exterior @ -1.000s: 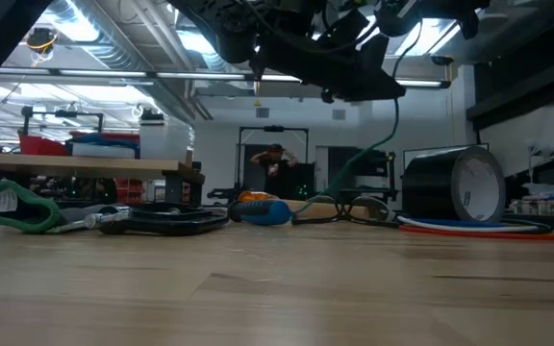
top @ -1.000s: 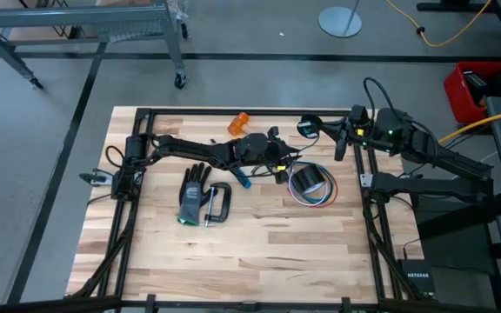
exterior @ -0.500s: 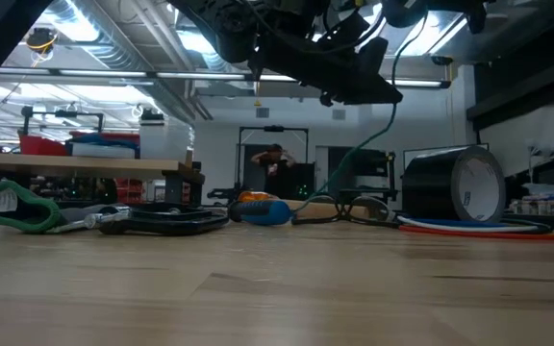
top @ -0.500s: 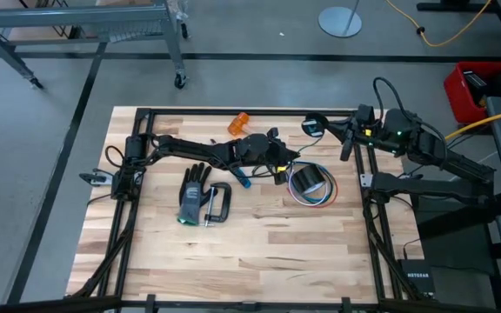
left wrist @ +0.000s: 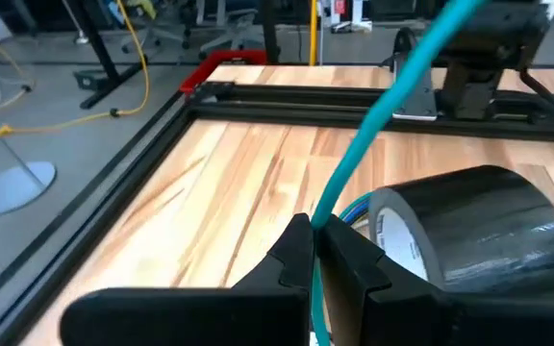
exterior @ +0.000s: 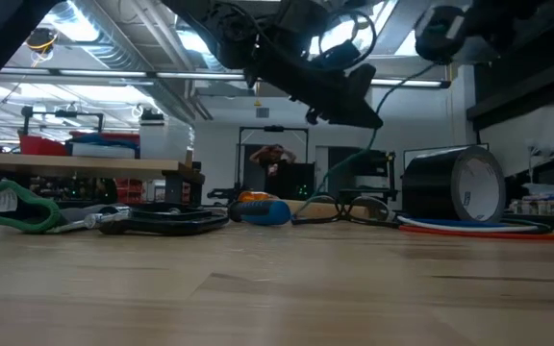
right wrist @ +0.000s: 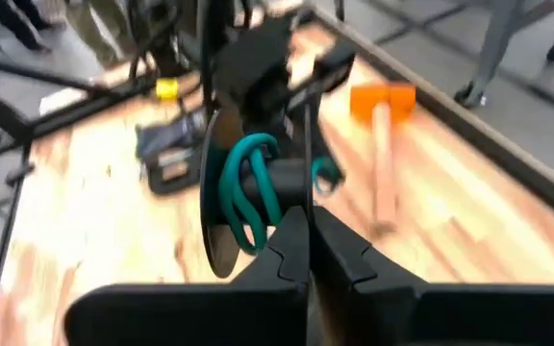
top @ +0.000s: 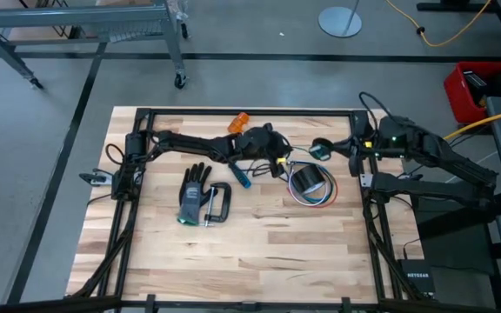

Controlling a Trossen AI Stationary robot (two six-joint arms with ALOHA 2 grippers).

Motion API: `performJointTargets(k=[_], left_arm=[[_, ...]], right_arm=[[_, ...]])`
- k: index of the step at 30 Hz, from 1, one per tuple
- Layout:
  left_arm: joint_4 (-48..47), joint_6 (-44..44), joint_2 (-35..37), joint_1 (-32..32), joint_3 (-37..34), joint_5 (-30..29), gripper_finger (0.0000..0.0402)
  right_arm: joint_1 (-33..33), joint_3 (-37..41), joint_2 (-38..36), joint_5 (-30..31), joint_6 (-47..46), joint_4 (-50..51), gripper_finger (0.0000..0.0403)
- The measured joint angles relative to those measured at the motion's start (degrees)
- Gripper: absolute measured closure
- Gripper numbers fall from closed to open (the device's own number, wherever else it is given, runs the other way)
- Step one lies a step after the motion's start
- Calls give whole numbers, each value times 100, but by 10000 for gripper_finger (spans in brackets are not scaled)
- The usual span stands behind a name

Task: Coil cords
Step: Coil the green wire onto the spool

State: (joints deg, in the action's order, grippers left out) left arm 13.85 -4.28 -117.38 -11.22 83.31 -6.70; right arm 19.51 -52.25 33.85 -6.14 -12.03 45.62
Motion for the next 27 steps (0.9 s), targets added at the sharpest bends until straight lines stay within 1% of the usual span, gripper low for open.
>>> performJointTargets(k=[7, 13, 16, 27], left_arm=[[10, 346, 7, -127, 0, -7, 401], [35, 438, 15, -138, 0, -26, 401], [37, 534, 15, -146, 0, -29, 401], [52, 869, 17, -303, 0, 40, 401]], right_arm=[[2, 2, 275, 164, -4, 529, 402], [0, 2, 718, 458, 29, 669, 402], [0, 2, 1028, 660, 46, 693, 402], [0, 2, 2317, 772, 199, 647, 402]])
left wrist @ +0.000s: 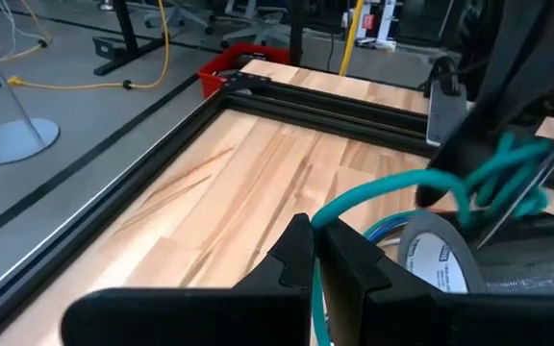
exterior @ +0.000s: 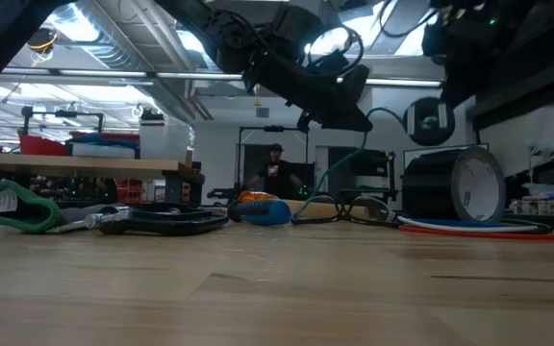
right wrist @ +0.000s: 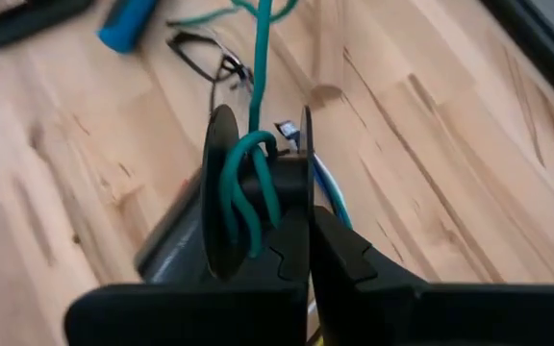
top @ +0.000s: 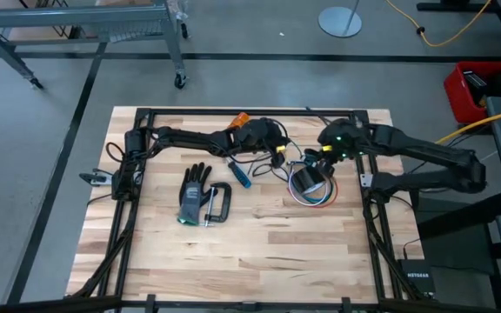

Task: Coil cords
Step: Coil the green wire onto the spool

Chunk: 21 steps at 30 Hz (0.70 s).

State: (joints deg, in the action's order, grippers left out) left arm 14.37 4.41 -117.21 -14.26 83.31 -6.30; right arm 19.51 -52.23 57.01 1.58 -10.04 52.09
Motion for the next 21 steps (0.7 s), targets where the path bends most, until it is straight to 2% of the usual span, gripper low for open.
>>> performJointTargets(k=[9, 16, 21], left_arm=[[296, 584, 11, 13, 0, 744, 401], [242, 1038, 11, 119, 0, 1462, 402], [267, 1198, 11, 197, 0, 1557, 401]], right_arm=[[0, 0, 793, 502, -26, -798, 402], [-2, 0, 986, 1615, -438, -1064, 402], [-5, 2, 990, 2075, -721, -1329, 402]])
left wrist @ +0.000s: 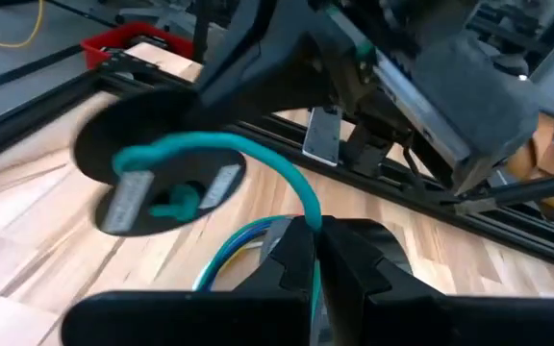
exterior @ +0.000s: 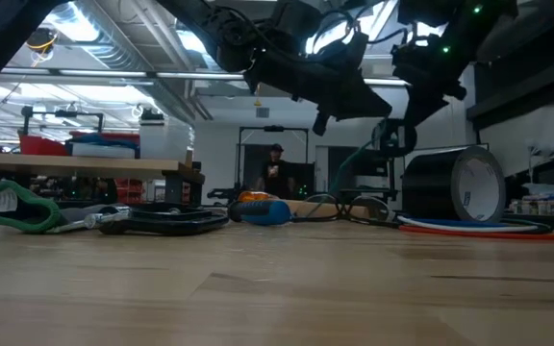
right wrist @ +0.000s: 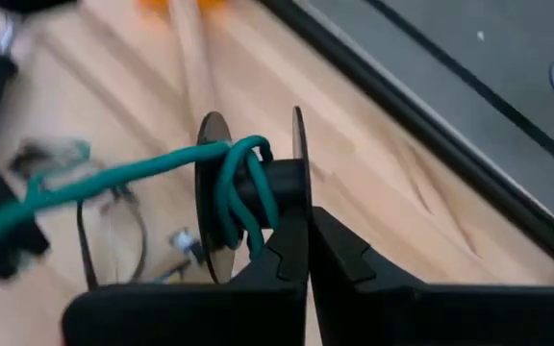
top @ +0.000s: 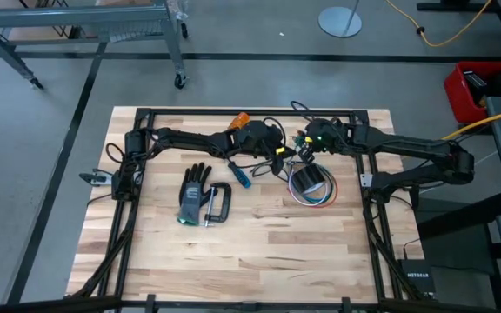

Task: Coil cords
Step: Coil the green wire onto the spool

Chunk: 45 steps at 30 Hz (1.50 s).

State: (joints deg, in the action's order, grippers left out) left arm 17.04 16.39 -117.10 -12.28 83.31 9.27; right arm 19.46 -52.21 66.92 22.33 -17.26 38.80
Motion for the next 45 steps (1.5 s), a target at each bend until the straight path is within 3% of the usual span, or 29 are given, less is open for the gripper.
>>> performJointTargets(k=[10, 21, 27, 35, 45], left_arm=[[109, 17, 13, 102, 7, -18, 401], [132, -104, 22, 104, 17, -184, 401], [246, -1267, 22, 177, 17, -606, 396], [453, -3049, 10, 380, 13, -1849, 394], [827, -3805, 0, 536, 4, -1980, 386]], right_arm=[[-2, 3, 0, -212, -31, -1366, 402], [0, 9, -101, -283, -35, -2003, 402], [5, 9, -334, -446, -50, -2091, 402], [14, 9, -740, -1071, -57, -2014, 402], [14, 5, -1437, -1966, -185, -1445, 402]])
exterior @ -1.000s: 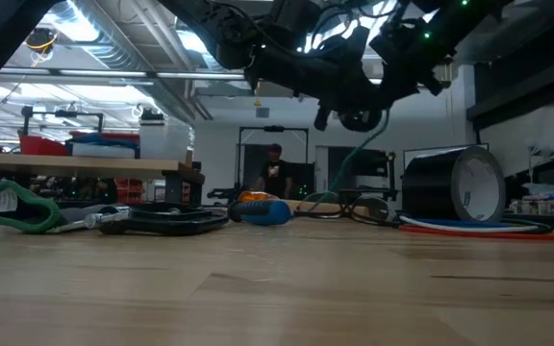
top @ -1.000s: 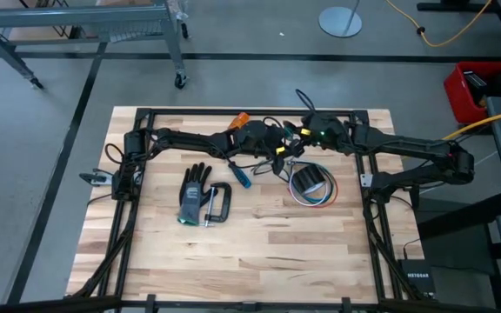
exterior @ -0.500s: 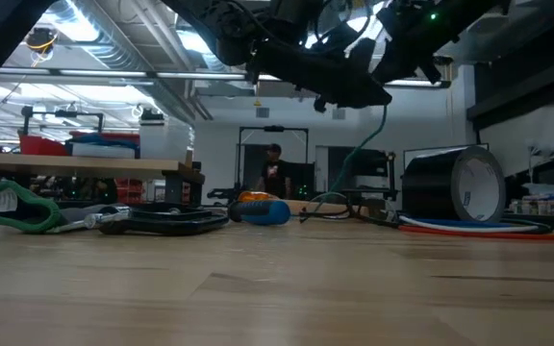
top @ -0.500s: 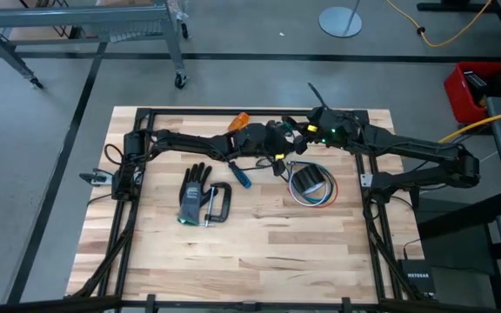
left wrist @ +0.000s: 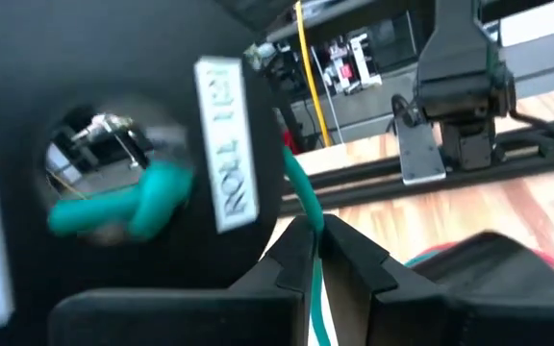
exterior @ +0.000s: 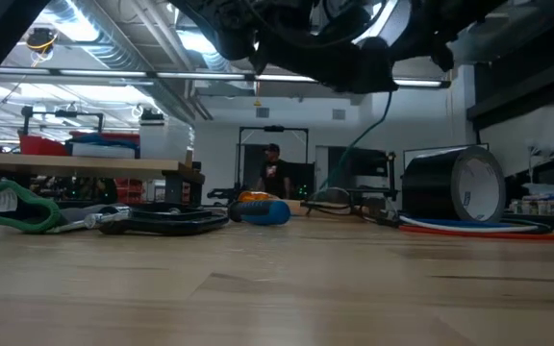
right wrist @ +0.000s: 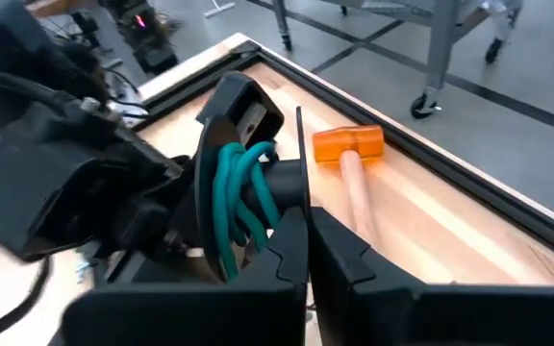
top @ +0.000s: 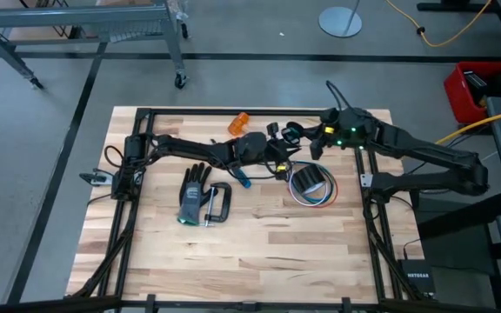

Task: Coil cords
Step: Coil the green wire onto the spool

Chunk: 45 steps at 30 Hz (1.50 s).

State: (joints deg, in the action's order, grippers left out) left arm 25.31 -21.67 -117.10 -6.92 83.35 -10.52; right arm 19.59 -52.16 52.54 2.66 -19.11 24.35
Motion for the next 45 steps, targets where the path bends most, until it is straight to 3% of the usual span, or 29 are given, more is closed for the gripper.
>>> performJointTargets(k=[12, 45], left_arm=[[465, -78, 2, 138, 7, 191, 384], [651, 620, 2, 171, 0, 306, 384]], right_arm=[[-9, 0, -769, -100, 2, 207, 402], [-9, -7, -794, -235, 4, 161, 402]])
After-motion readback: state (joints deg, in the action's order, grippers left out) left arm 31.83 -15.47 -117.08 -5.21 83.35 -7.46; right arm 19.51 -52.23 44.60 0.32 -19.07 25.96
